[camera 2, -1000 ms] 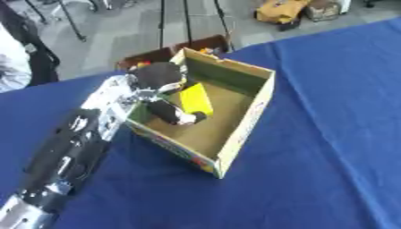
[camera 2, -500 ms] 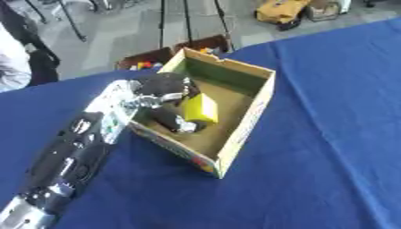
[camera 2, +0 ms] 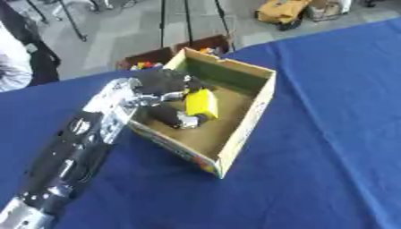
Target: Pick up objects on the table and place them in the box.
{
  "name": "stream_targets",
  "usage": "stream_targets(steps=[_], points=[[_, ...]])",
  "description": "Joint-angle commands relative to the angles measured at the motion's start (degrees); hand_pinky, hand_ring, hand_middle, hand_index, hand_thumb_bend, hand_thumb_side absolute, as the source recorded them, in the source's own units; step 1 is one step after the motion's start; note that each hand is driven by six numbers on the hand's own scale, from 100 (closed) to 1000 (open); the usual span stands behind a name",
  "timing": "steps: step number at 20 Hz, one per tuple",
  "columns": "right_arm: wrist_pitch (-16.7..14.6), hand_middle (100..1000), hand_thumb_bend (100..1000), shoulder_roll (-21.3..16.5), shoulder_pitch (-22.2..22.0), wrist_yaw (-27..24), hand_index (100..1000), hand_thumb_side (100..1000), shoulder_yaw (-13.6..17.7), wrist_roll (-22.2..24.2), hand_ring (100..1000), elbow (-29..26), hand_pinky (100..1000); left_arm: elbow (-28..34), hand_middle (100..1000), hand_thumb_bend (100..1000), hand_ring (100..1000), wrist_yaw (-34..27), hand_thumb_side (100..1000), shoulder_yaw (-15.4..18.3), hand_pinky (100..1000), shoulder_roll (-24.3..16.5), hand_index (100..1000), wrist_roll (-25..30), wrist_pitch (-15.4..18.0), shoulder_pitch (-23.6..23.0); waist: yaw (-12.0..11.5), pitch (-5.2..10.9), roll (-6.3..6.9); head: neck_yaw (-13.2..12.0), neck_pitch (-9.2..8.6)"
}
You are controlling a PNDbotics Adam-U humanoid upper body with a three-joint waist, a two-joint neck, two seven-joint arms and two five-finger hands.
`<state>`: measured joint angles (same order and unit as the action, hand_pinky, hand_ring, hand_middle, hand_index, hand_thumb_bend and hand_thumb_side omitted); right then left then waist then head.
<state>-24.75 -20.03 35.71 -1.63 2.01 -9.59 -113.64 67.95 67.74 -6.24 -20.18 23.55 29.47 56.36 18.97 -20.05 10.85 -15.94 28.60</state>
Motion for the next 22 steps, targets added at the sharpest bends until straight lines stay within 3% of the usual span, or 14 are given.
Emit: stream_targets(steps=[1, 2, 5, 6, 7, 9, 10, 11, 13, 14, 15, 18, 19, 22], points=[[-0.21, 567, 100, -0.37, 0.44, -0.25, 804, 530, 0.09, 0.07, 782, -0.95, 798, 1.89, 847, 195, 762, 2.03, 1000, 0.74, 423, -1.70, 1000, -1.50, -0.05, 0.66, 0.08, 0.73, 0.15, 0.10, -0.36], [-0.23, 566, 100, -0.34, 0.46, -0.27, 803, 530, 0.10, 0.05, 782, -0.95, 798, 1.81, 900, 186, 846, 2.16, 1000, 0.61, 582, -1.64, 1000, -1.34, 0.34, 0.61, 0.15, 0.72, 0.10, 0.08, -0.35], [-0.23, 565, 100, -0.29, 0.42, -0.28, 803, 530, 0.12, 0.01, 782, -0.95, 798, 1.93, 1000, 189, 1000, 1.30, 1000, 0.50, 903, -1.54, 1000, -0.42, 1.93, 0.44, 0.21, 0.70, -0.01, 0.09, -0.41], [-0.22, 564, 100, -0.26, 0.43, -0.30, 803, 530, 0.11, -0.01, 781, -0.95, 798, 1.78, 1000, 292, 1000, 0.68, 1000, 0.40, 1000, -1.48, 1000, 0.19, 2.79, 0.37, 0.24, 0.68, -0.03, 0.06, -0.44], [-0.21, 564, 100, -0.24, 0.44, -0.33, 803, 530, 0.09, -0.02, 781, -0.95, 798, 1.35, 1000, 305, 1000, -0.01, 1000, 0.31, 1000, -1.39, 1000, 1.17, 3.85, 0.33, 0.27, 0.68, -0.04, 0.03, -0.43], [-0.22, 563, 100, -0.25, 0.43, -0.37, 802, 530, 0.07, -0.03, 781, -0.95, 798, 0.77, 1000, 206, 1000, -0.72, 806, 0.16, 1000, -1.35, 1000, 3.51, 6.20, 0.25, 0.33, 0.62, -0.06, 0.01, -0.46], [-0.20, 562, 100, -0.25, 0.41, -0.38, 802, 531, 0.10, -0.06, 781, -0.95, 798, 0.32, 1000, 100, 1000, -1.21, 687, 0.15, 1000, -1.18, 1000, 4.95, 7.19, 0.16, 0.35, 0.57, -0.07, 0.02, -0.46], [-0.19, 562, 100, -0.26, 0.41, -0.39, 802, 531, 0.11, -0.09, 781, -0.95, 798, -0.13, 1000, 100, 1000, -1.92, 675, 0.26, 1000, -1.02, 1000, 6.44, 7.86, 0.16, 0.38, 0.54, -0.07, 0.03, -0.44], [-0.21, 561, 100, -0.24, 0.45, -0.42, 801, 532, 0.12, -0.14, 781, -0.95, 798, -1.04, 1000, 129, 1000, -3.73, 813, 0.61, 1000, -0.68, 1000, 8.76, 8.26, 0.28, 0.55, 0.44, -0.05, -0.05, -0.40], [-0.21, 560, 100, -0.27, 0.43, -0.42, 801, 534, 0.10, -0.13, 781, -0.95, 798, -1.29, 1000, 296, 1000, -4.65, 954, 0.77, 1000, -0.62, 1000, 9.48, 8.26, 0.36, 0.60, 0.40, -0.03, -0.09, -0.37], [-0.20, 559, 100, -0.31, 0.36, -0.40, 801, 535, 0.11, -0.11, 782, -0.95, 798, -1.32, 1000, 338, 1000, -5.57, 1000, 1.00, 1000, -0.61, 1000, 9.69, 8.03, 0.42, 0.58, 0.37, -0.03, -0.09, -0.33], [-0.12, 558, 100, -0.32, 0.20, -0.40, 802, 540, 0.13, -0.04, 782, -0.95, 798, -0.37, 1000, 397, 1000, -8.09, 1000, 1.52, 1000, -0.71, 1000, 7.84, 6.21, 0.45, 0.44, 0.28, 0.00, -0.03, -0.22], [-0.11, 558, 100, -0.33, 0.18, -0.40, 802, 541, 0.16, -0.05, 782, -0.95, 798, 0.27, 1000, 383, 1000, -8.77, 1000, 1.63, 1000, -0.81, 1000, 6.43, 5.40, 0.38, 0.38, 0.27, 0.00, 0.02, -0.21], [-0.12, 559, 100, -0.38, 0.16, -0.41, 801, 540, 0.21, -0.11, 782, -0.95, 798, 2.05, 984, 100, 1000, -9.94, 1000, 2.02, 1000, -1.16, 1000, 1.14, 2.90, 0.10, 0.14, 0.30, -0.11, 0.17, -0.20]])
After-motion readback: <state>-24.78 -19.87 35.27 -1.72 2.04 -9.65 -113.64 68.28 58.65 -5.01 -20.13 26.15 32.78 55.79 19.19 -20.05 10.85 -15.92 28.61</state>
